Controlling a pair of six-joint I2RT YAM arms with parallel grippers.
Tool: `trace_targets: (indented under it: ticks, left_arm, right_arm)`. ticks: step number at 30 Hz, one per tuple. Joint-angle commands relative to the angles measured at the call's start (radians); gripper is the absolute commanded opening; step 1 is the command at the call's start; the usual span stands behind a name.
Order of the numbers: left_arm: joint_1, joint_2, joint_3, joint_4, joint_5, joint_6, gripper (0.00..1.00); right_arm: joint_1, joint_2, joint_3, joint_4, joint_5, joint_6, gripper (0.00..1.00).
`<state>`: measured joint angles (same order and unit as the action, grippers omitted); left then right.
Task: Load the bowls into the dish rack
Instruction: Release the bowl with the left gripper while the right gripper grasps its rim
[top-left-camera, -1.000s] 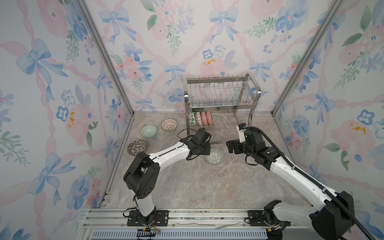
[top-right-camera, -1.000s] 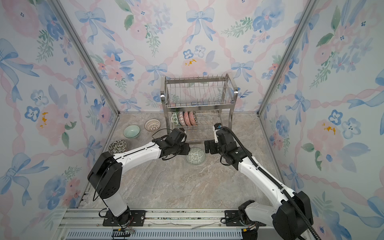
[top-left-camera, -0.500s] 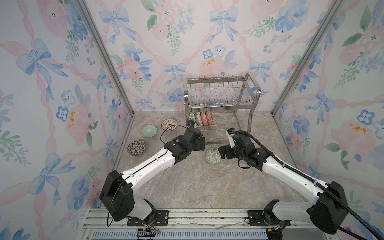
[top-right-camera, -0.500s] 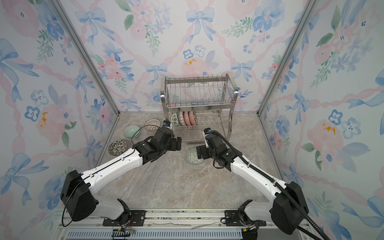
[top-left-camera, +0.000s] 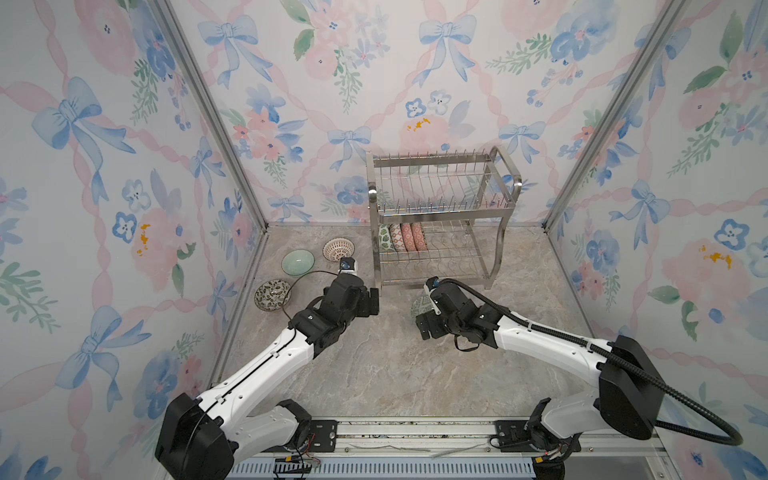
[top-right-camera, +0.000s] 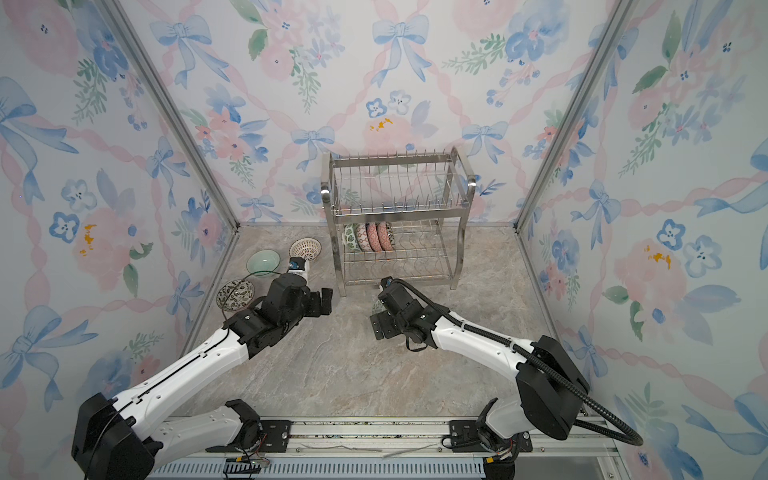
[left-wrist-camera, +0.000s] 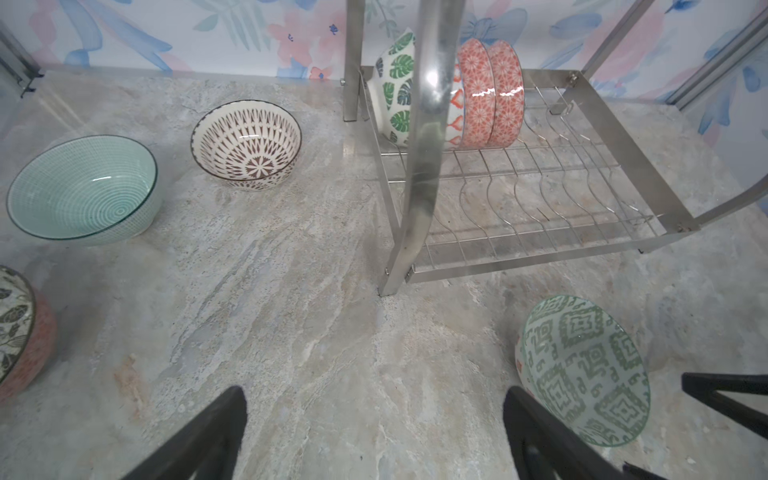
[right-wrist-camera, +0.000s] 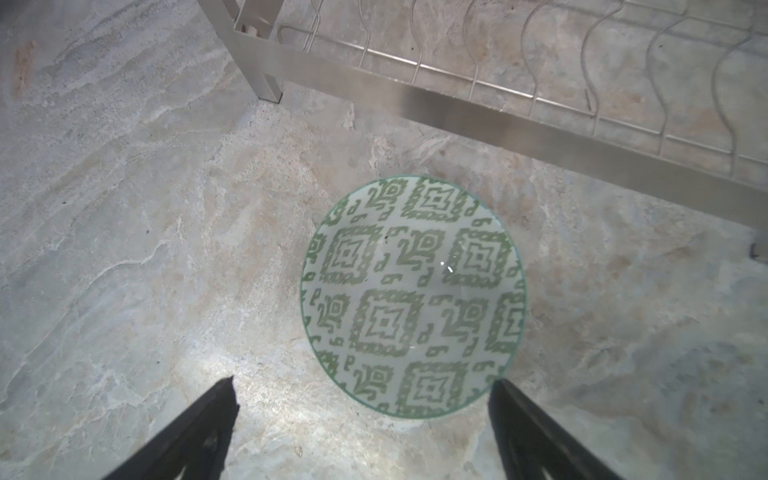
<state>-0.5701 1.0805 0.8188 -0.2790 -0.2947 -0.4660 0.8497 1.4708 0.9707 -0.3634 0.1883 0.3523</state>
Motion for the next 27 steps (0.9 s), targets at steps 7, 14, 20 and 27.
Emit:
trace_targets:
  ticks: [7, 14, 20, 27]
  left_arm:
    - [0.04, -0.105, -0.076, 0.078, 0.293, 0.036, 0.98]
    - [0.04, -0.087, -0.113, 0.083, 0.39, 0.006, 0.98]
    - [0.041, -0.095, -0.143, 0.087, 0.397, -0.033, 0.98]
    - [0.041, -0.101, -0.17, 0.1, 0.385, -0.06, 0.98]
  right_arm:
    - [0.073, 0.13, 0.086, -0.004, 0.057, 0.047, 0.97]
    - [0.074, 0.223, 0.148, -0.013, 0.082, 0.048, 0.99]
    - [0.073, 0.287, 0.195, -0.022, 0.089, 0.038, 0.82]
    - [0.071, 0.34, 0.214, -0.017, 0.093, 0.034, 0.65]
